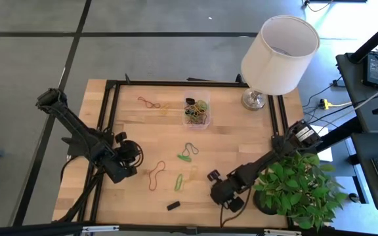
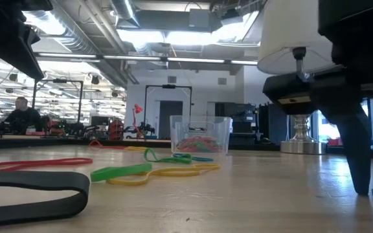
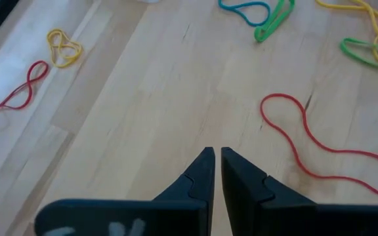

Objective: Pick and place rubber bands into bin
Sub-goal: Put the blue rubber band into the transparent bin

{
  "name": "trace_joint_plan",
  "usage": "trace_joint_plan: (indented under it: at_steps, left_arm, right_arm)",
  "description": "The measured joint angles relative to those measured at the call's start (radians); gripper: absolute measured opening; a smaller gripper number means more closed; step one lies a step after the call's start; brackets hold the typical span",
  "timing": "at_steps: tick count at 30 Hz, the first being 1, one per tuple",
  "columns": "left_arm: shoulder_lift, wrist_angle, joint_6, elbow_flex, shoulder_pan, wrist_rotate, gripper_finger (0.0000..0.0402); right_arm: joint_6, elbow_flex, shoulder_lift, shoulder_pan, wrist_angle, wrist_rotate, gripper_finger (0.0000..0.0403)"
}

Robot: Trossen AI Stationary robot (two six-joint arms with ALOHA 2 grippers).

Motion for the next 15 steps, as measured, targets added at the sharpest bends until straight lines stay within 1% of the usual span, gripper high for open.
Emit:
trace_joint_plan:
  at_steps: [2, 6, 7, 12, 15]
  left_arm:
    - [0.000, 0.000, 0.000, 0.000, 0.000, 0.000, 0.0022]
    - [0.000, 0.000, 0.004, 0.000, 0.000, 0.000, 0.0022]
    - [0.000, 0.000, 0.011, 0.000, 0.000, 0.000, 0.0022]
    - [0.000, 0.000, 0.062, 0.000, 0.000, 0.000, 0.0020]
    - [0.000, 0.000, 0.093, 0.000, 0.000, -0.001, 0.0020]
  right_arm:
    - [0.014, 0.000, 0.001, 0.002, -0.007, 0.011, 0.0079]
    - [0.069, 0.000, 0.003, -0.007, 0.001, 0.006, 0.0020]
    - [0.070, -0.001, 0.003, -0.012, 0.001, 0.000, 0.0011]
    - [0.113, -0.005, -0.002, -0.047, 0.007, -0.017, 0.0006]
    - [0.155, -0.011, -0.028, -0.082, 0.038, -0.027, 0.0004]
